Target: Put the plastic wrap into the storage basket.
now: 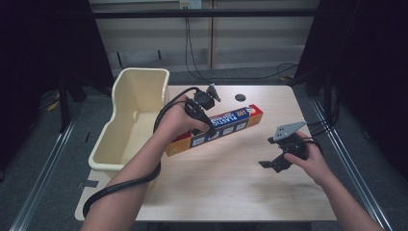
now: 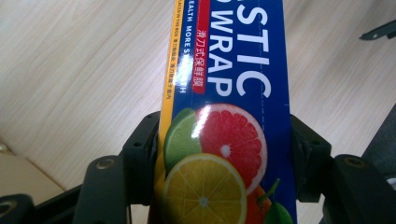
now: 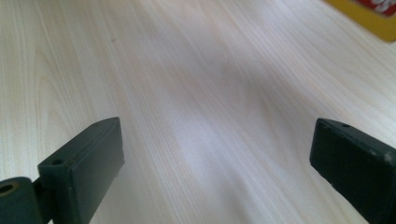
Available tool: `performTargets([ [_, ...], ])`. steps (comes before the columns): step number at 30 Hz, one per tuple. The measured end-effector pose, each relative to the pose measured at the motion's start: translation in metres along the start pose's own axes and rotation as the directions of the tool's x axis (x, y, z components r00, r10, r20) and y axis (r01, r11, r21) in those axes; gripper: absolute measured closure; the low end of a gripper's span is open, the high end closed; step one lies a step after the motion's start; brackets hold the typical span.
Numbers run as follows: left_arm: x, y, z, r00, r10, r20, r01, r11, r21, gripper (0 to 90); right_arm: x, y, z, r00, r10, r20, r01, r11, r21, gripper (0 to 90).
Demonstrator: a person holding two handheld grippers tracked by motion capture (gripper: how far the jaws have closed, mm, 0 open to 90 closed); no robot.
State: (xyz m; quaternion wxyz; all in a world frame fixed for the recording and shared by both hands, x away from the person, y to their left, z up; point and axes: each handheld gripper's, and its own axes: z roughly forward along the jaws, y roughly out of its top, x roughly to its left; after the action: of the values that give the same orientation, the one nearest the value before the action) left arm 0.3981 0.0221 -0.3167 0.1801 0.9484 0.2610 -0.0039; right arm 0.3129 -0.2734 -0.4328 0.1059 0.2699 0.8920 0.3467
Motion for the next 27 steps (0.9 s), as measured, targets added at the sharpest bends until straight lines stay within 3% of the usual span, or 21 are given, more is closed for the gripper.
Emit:
performTargets([
  [4,0.002,-0.002,-0.008,0.9997,-0.023,-0.013,0.023,0.9997,-0.008,39.8,0.001,-0.002,0.004,0.9999,0.012,-0.006,-0.012,1.000,-0.011,3.0],
  [7,0.004,-0.002,-0.011,0.9997,-0.019,-0.014,0.019,0.9998,-0.010,39.8,0.003,-0.002,0.006,0.9999,0.013,0.005,-0.013,1.000,-0.005,3.1],
  [9,0.004,-0.004,-0.017,0.9991,-0.037,-0.019,0.037,0.9992,-0.016,39.8,0.003,-0.003,0.007,0.9997,0.011,0.024,-0.011,1.000,0.000,3.0],
  [11,0.005,-0.006,-0.020,0.9988,-0.042,-0.026,0.041,0.9989,-0.020,39.8,0.003,-0.004,0.008,0.9994,0.032,0.012,-0.032,0.999,-0.005,3.1],
  [15,0.009,-0.009,-0.029,0.9978,-0.060,-0.030,0.059,0.9981,-0.017,39.8,0.005,-0.007,0.009,0.9987,0.032,0.039,-0.032,0.999,0.009,3.2],
  [27,0.017,-0.014,-0.049,0.9939,-0.098,-0.050,0.097,0.9950,-0.021,39.8,0.006,-0.010,0.009,0.9987,0.038,0.035,-0.038,0.999,-0.008,3.1],
])
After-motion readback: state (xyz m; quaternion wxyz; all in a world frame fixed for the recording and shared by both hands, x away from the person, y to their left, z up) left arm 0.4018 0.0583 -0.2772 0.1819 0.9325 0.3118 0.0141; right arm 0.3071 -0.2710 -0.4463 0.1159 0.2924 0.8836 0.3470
